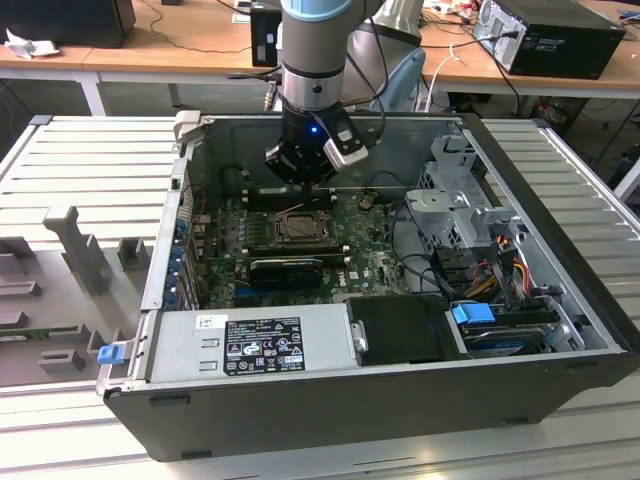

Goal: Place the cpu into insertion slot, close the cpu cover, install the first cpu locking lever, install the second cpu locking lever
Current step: 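Install the first cpu locking lever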

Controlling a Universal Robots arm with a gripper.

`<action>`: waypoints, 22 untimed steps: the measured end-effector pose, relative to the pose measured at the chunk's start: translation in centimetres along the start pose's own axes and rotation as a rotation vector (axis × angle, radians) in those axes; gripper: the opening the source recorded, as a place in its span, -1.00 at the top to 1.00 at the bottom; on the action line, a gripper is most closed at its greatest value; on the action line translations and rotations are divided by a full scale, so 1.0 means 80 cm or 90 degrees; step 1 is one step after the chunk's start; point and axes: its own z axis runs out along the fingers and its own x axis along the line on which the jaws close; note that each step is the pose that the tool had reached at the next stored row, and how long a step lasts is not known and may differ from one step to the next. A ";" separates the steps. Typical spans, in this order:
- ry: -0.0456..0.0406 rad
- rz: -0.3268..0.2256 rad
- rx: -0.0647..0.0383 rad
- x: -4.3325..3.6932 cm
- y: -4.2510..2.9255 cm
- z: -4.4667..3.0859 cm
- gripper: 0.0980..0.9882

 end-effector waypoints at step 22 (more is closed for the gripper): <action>0.0012 -0.006 0.013 -0.010 -0.0003 0.0262 0.98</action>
